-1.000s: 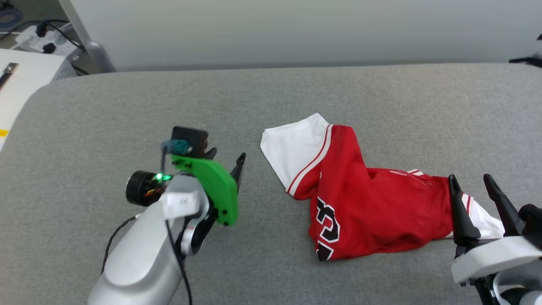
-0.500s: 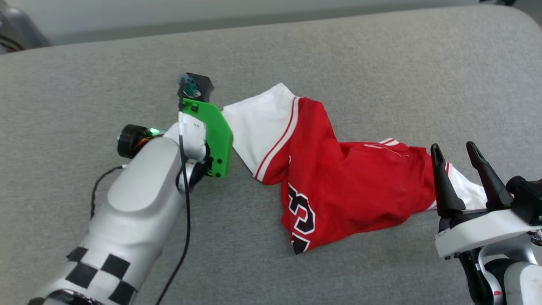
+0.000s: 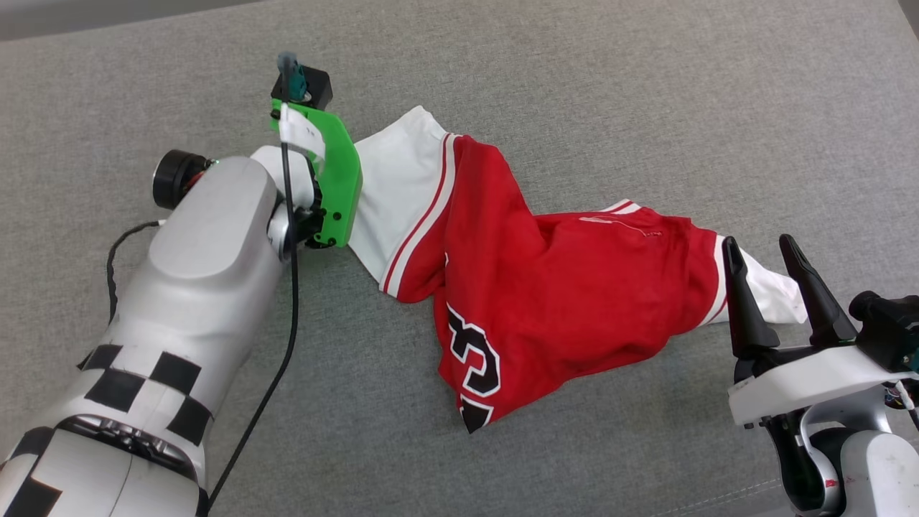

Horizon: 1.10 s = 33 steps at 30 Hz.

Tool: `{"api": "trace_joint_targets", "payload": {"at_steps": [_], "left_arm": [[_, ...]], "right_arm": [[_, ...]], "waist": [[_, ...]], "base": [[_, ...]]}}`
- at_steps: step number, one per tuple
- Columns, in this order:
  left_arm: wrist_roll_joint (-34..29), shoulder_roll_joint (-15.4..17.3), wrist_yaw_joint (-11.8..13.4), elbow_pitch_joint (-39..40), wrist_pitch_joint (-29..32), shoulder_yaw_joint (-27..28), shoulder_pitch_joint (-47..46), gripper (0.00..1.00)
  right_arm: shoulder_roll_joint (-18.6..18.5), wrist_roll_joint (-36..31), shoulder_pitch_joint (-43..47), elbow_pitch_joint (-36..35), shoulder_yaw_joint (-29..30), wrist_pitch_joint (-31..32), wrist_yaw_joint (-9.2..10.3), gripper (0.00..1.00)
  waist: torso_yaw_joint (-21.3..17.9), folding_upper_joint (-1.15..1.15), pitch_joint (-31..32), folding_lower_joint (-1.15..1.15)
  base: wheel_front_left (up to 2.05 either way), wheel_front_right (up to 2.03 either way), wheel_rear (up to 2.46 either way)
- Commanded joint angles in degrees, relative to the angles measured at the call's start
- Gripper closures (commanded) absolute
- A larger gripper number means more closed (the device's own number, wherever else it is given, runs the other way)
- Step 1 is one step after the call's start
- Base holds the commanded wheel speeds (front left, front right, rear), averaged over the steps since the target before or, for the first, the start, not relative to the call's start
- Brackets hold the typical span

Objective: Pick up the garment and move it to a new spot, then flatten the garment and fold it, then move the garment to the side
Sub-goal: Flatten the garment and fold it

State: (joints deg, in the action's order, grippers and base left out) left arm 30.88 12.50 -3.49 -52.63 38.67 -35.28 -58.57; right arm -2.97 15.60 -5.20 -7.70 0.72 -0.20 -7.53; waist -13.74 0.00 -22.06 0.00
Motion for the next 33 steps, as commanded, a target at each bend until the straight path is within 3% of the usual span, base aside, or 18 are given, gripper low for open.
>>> {"api": "trace_joint_targets", "payload": {"at_steps": [1, 3, 6, 12, 19, 26, 33], "left_arm": [[0.95, -1.69, -1.27, -3.76, 3.36, -1.76, 4.92, 0.22], [1.43, -2.02, -1.75, -4.3, 4.06, -1.94, 4.86, 1.0], [1.16, -1.8, -1.97, -4.21, 1.86, -2.18, 4.69, 1.0], [0.29, -0.35, -0.83, -2.29, -8.52, -1.24, 4.57, 1.0], [2.15, 1.47, 0.31, 2.4, -19.28, 2.1, 7.16, 1.0], [3.5, 3.13, 0.49, 10.83, -22.09, 3.19, 10.94, 1.0], [3.5, 4.51, 2.3, 20.62, -20.36, 2.58, 14.24, 1.0]], "right_arm": [[0.08, 0.25, -1.14, 0.38, -0.09, -0.33, 0.04, 0.0], [0.08, 0.39, -1.17, 0.86, 0.15, -0.16, 0.04, 0.0], [0.08, 0.92, -1.1, 1.69, 0.87, 0.37, 0.04, 0.0], [0.01, 2.91, -1.32, 5.4, 5.23, 2.57, 0.04, 0.0], [-3.06, 4.89, -1.47, 12.19, 11.73, 10.87, 0.04, 0.0], [-8.62, 7.2, -3.34, 18.08, 12.69, 21.33, 0.04, 0.0], [-13.67, 9.93, -7.47, 24.35, 8.25, 29.77, 0.04, 0.0]], "waist": [[-0.33, 0.0, -0.2, 0.0], [-0.24, 0.0, -0.04, 0.0], [0.09, 0.0, 0.7, 0.0], [1.35, 0.0, 3.49, 0.0], [3.54, 0.0, 6.81, 0.0], [6.31, 0.0, 7.89, 0.0], [8.88, 0.0, 7.16, 0.0]], "base": [[0.0, 0.0, 0.0], [0.0, 0.0, 0.0], [0.0, 0.0, 0.0], [0.0, 0.0, 0.0], [0.0, 0.0, 0.0], [0.0, 0.0, 0.0], [0.0, 0.0, 0.0]]}}
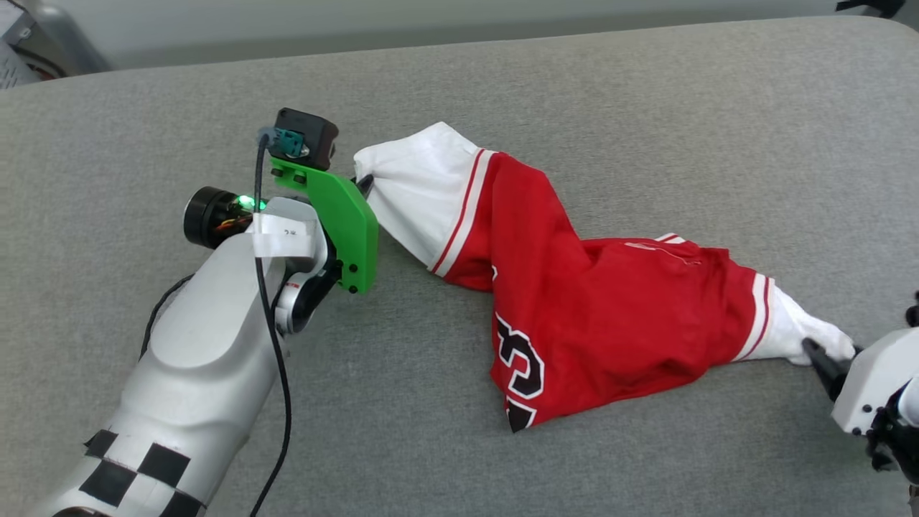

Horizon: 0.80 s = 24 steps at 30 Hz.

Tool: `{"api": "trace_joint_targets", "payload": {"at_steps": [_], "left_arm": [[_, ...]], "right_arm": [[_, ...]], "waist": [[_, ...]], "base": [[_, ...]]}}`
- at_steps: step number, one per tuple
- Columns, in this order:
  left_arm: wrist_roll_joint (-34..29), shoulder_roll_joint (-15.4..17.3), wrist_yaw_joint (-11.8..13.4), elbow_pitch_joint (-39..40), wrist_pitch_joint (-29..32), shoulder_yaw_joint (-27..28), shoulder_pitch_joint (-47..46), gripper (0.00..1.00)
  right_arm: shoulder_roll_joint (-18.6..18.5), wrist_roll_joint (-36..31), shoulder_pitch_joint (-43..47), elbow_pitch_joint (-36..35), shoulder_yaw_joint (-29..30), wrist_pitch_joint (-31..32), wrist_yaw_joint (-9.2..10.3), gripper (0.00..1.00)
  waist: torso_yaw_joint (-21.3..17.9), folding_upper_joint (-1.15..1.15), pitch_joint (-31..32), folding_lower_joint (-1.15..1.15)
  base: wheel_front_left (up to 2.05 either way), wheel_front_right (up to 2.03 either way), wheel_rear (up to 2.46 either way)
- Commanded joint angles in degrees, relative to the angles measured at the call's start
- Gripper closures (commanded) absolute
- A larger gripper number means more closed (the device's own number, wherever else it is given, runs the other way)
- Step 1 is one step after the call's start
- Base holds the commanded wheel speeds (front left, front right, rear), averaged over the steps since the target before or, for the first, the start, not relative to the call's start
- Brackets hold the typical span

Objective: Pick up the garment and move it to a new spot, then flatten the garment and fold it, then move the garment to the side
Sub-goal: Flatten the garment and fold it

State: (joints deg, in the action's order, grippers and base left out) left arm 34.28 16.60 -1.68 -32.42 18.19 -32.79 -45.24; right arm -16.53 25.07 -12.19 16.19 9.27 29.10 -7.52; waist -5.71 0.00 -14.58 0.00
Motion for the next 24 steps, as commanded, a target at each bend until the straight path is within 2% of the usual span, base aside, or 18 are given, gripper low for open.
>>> {"api": "trace_joint_targets", "payload": {"at_steps": [1, 6, 7, 8, 9, 18, 24], "left_arm": [[0.11, 0.6, 0.81, 1.73, 0.41, 0.04, 1.28, 1.0], [0.38, 1.62, 2.08, 6.34, 1.39, 0.15, 2.93, 1.0], [0.45, 1.88, 2.3, 7.19, 1.56, 0.19, 3.32, 1.0], [0.51, 2.1, 2.47, 7.81, 1.68, 0.23, 3.61, 1.0], [0.62, 2.4, 2.7, 8.52, 1.86, 0.32, 3.99, 1.0], [1.22, 3.86, 4.02, 12.11, 3.08, 0.49, 6.05, 1.0], [1.18, 5.38, 4.32, 13.97, 0.66, 1.52, 7.2, 1.0]], "right_arm": [[-0.62, 0.92, -0.72, 1.54, -1.41, 2.32, 0.03, 0.0], [-1.48, 4.32, -0.8, 4.62, -5.82, 9.72, 0.03, 0.0], [-1.56, 4.86, -0.82, 4.95, -6.2, 10.27, 0.03, 0.51], [-1.61, 5.28, -0.83, 5.16, -6.65, 10.75, 0.03, 0.68], [-1.71, 5.77, -1.0, 5.23, -6.99, 10.69, 0.03, 1.0], [-3.72, 7.44, -2.88, 6.55, -9.02, 9.44, 0.03, 1.0], [-4.9, 6.28, -3.81, 3.83, -5.85, 1.79, 0.03, 1.0]], "waist": [[1.2, 0.0, -0.54, 0.0], [2.16, 0.0, -1.17, 0.0], [2.27, 0.0, -1.29, 0.0], [2.31, 0.0, -1.35, 0.0], [2.31, 0.0, -1.42, 0.0], [2.12, 0.0, -1.14, 0.0], [1.84, 0.0, -0.25, 0.0]], "base": [[0.0, 0.0, 0.0], [0.0, 0.0, 0.0], [0.0, 0.0, 0.0], [0.0, 0.0, 0.0], [0.0, 0.0, 0.0], [0.0, 0.0, 0.0], [0.0, 0.0, 0.0]]}}
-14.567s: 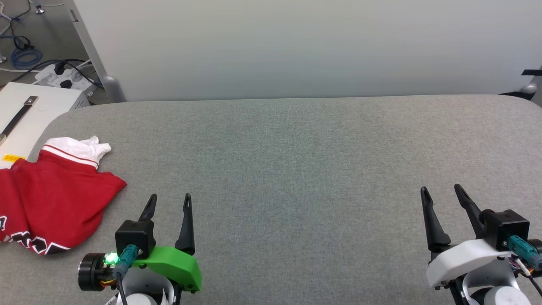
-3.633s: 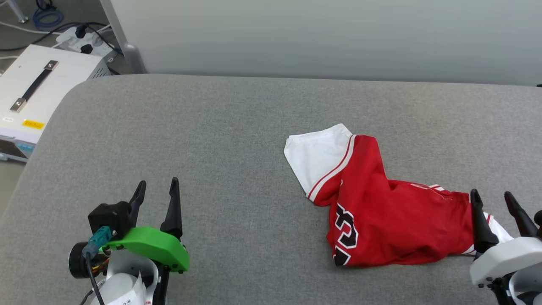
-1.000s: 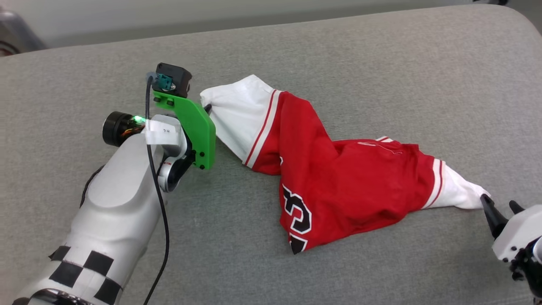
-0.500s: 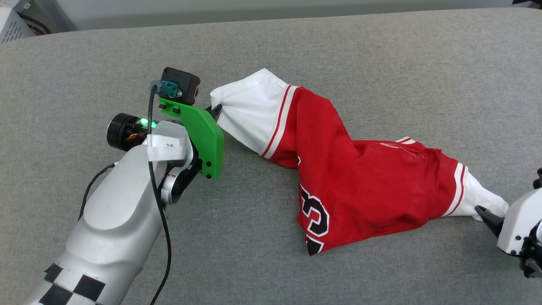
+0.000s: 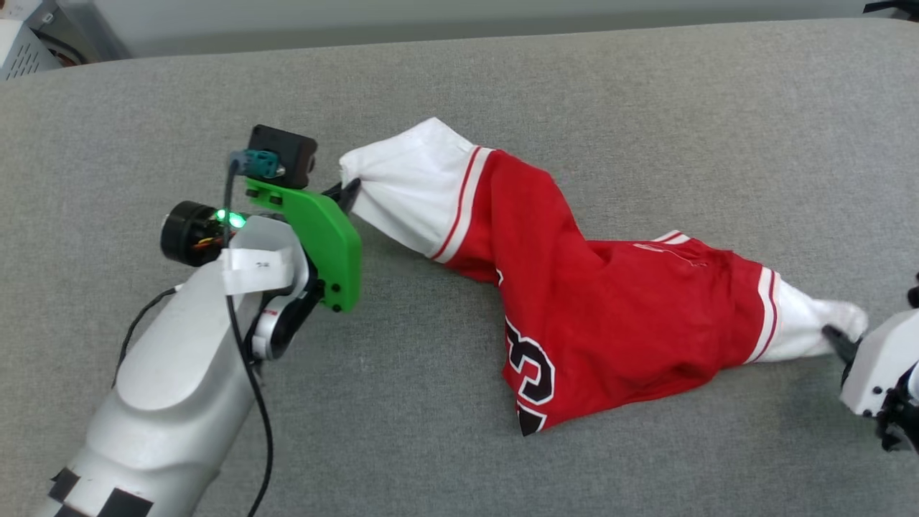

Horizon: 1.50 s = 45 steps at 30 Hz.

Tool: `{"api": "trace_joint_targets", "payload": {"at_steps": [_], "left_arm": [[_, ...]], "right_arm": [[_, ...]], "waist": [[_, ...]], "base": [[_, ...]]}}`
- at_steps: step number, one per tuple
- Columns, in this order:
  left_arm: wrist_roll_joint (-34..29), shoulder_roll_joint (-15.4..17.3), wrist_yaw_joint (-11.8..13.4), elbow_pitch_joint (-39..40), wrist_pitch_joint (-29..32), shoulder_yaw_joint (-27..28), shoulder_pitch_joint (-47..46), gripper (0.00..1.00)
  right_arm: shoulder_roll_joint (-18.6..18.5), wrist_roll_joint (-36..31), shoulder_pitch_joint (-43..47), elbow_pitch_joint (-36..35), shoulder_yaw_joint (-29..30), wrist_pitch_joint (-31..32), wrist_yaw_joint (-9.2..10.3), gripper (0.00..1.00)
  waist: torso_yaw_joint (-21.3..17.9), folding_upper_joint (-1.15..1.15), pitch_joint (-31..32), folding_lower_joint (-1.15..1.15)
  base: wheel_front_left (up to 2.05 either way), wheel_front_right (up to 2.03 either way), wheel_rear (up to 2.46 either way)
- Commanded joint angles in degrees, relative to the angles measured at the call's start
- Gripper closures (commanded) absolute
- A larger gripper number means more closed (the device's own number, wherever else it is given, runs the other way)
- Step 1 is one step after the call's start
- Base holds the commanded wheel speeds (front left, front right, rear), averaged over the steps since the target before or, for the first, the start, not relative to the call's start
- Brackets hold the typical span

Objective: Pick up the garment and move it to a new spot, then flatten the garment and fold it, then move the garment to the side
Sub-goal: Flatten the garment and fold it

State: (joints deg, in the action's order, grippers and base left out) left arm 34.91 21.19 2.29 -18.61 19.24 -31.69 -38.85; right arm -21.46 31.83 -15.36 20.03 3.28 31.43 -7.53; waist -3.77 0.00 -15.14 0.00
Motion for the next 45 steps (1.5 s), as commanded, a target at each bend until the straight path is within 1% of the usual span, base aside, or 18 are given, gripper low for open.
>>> {"api": "trace_joint_targets", "payload": {"at_steps": [1, 4, 8, 13, 18, 23, 28, 29, 32, 36, 38, 45], "left_arm": [[0.61, 1.21, 0.42, 0.44, -0.91, 0.77, 1.05, 1.0], [0.62, 2.26, 0.87, 1.27, -1.97, 1.56, 1.75, 1.0], [0.72, 3.59, 1.78, 2.76, -2.7, 2.5, 2.92, 1.0], [-0.12, 5.12, 2.08, 4.55, -6.65, 3.97, 3.1, 1.0], [-0.42, 6.09, 1.0, 3.48, -10.25, 5.42, 0.88, 1.0], [-0.84, 5.8, -0.87, -0.45, -13.78, 6.22, -3.86, 1.0], [-1.43, 4.31, -3.1, -6.84, -16.7, 6.25, -10.84, 1.0], [-2.19, 3.73, -4.28, -11.08, -17.83, 6.03, -15.75, 1.0], [-3.34, 3.38, -5.01, -15.98, -19.29, 6.01, -22.0, 1.0], [-4.91, 3.72, -5.11, -21.23, -20.77, 6.28, -29.91, 1.0], [-5.5, 3.98, -4.64, -23.15, -21.72, 6.82, -34.1, 1.0], [-7.42, 5.01, -3.45, -27.38, -25.04, 8.02, -47.06, 1.0]], "right_arm": [[-0.1, -0.95, -0.63, -0.71, 0.96, -1.94, 0.04, 1.0], [-0.18, -1.74, -0.4, -2.77, 3.11, -4.35, 0.04, 1.0], [-0.03, -3.21, -0.07, -6.07, 5.6, -5.83, 0.04, 1.0], [0.36, -5.44, -1.15, -11.85, 7.78, -7.21, 0.04, 1.0], [0.11, -8.36, -5.13, -16.0, 8.88, -5.99, 0.04, 1.0], [-0.73, -9.97, -10.65, -16.2, 7.03, -4.53, 0.04, 1.0], [-1.76, -9.98, -18.11, -12.91, 3.42, -3.69, 0.04, 1.0], [-2.09, -9.66, -23.78, -9.83, 1.17, -3.94, 0.04, 1.0], [-2.14, -9.6, -31.59, -5.75, -1.14, -5.49, 0.04, 1.0], [-1.73, -10.06, -42.04, 0.08, -2.57, -8.98, 0.04, 1.0], [-1.62, -10.52, -47.35, 2.99, -2.92, -11.37, 0.04, 1.0], [-0.85, -11.22, -63.86, 12.85, -3.46, -17.53, 0.04, 1.0]], "waist": [[-0.18, 0.0, 0.57, 0.0], [-0.28, 0.0, 1.55, 0.0], [-0.34, 0.0, 3.06, 0.0], [-0.36, 0.0, 5.51, 0.0], [-0.07, 0.0, 8.45, 0.0], [0.57, 0.0, 10.29, 0.0], [1.12, 0.0, 10.15, 0.0], [1.18, 0.0, 8.87, 0.0], [1.01, 0.0, 6.49, 0.0], [0.49, 0.0, 2.72, 0.0], [0.32, 0.0, 0.6, 0.0], [-0.36, 0.0, -7.08, 0.0]], "base": [[0.0, 0.0, 0.0], [0.0, 0.0, 0.0], [0.0, 0.0, 0.0], [0.0, 0.0, 0.0], [0.0, 0.0, 0.0], [0.0, 0.0, 0.0], [0.0, 0.0, 0.0], [0.0, 0.0, 0.0], [0.0, 0.0, 0.0], [0.0, 0.0, 0.0], [0.0, 0.0, 0.0], [0.0, 0.0, 0.0]]}}
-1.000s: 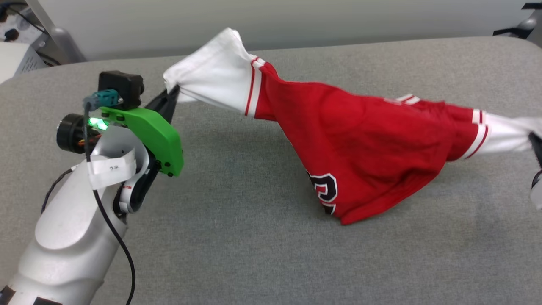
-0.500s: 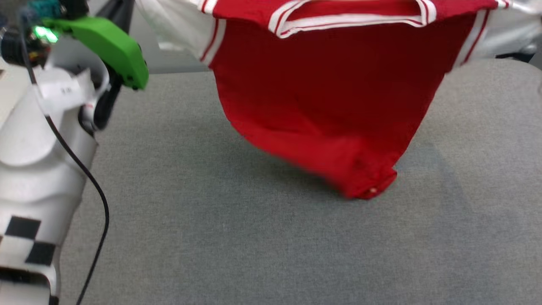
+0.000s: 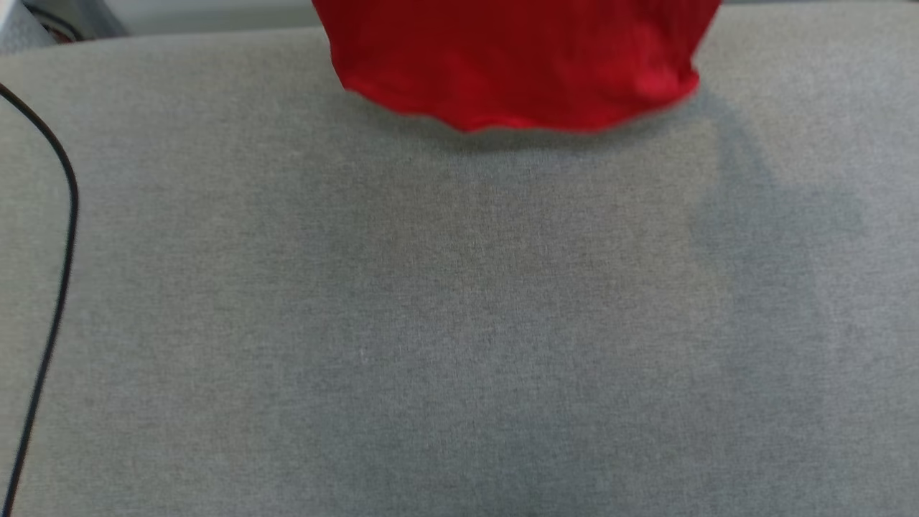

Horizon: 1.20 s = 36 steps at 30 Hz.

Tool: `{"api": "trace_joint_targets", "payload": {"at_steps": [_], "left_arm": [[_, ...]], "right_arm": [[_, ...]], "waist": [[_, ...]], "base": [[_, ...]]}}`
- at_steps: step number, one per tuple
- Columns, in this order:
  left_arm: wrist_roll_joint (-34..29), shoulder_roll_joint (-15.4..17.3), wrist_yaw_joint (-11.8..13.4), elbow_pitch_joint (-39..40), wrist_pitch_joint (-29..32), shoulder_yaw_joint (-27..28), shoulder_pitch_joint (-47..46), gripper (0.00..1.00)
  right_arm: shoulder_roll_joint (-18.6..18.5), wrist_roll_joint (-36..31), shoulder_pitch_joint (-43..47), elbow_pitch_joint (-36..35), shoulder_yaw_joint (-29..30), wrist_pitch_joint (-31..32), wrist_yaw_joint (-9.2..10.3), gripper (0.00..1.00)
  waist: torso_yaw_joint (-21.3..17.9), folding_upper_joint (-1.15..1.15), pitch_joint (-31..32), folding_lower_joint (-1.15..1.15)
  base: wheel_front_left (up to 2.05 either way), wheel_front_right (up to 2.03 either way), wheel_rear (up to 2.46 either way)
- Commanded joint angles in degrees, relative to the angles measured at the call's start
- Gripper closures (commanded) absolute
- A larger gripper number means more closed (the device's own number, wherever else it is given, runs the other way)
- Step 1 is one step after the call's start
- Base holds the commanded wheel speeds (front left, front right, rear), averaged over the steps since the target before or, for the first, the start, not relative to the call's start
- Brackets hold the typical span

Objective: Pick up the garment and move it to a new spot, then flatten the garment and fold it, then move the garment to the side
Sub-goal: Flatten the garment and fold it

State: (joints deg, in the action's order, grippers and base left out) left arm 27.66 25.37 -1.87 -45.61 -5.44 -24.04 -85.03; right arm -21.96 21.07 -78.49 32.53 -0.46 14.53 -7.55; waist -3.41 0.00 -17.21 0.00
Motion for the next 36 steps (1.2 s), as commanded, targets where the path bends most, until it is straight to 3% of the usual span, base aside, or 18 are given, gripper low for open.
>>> {"api": "trace_joint_targets", "payload": {"at_steps": [1, 9, 19, 28, 36], "left_arm": [[-0.07, 0.76, 0.88, -0.86, -1.03, 0.78, -2.58, 1.0], [0.31, 0.76, 0.7, -4.8, -4.53, 1.79, -8.42, 1.0], [3.54, -1.41, -2.88, -10.92, -7.54, 2.15, -2.75, 1.0], [8.64, -3.1, -5.34, -10.85, -9.46, 3.73, 14.85, 1.0], [8.5, -4.44, -5.52, 2.45, -9.54, 7.55, 37.24, 1.0]], "right_arm": [[-0.19, -0.58, -2.87, 1.68, 0.3, -1.75, 0.06, 1.0], [0.78, -0.3, -12.49, 10.48, -1.92, -7.56, 0.06, 1.0], [2.28, 5.11, -10.75, 18.97, -10.13, -11.27, 0.06, 1.0], [3.1, 14.44, 5.69, 19.38, -20.5, -14.63, 0.06, 1.0], [-0.9, 21.83, 25.61, 12.83, -24.13, -18.34, 0.06, 1.0]], "waist": [[-0.74, 0.0, -6.01, 0.0], [-0.6, 0.0, -11.65, 0.0], [0.04, 0.0, -14.15, 0.0], [0.31, 0.0, -9.6, 0.0], [1.49, 0.0, -3.02, 0.0]], "base": [[0.0, 0.0, 0.0], [0.0, 0.0, 0.0], [0.0, 0.0, 0.0], [0.0, 0.0, 0.0], [0.0, 0.0, 0.0]]}}
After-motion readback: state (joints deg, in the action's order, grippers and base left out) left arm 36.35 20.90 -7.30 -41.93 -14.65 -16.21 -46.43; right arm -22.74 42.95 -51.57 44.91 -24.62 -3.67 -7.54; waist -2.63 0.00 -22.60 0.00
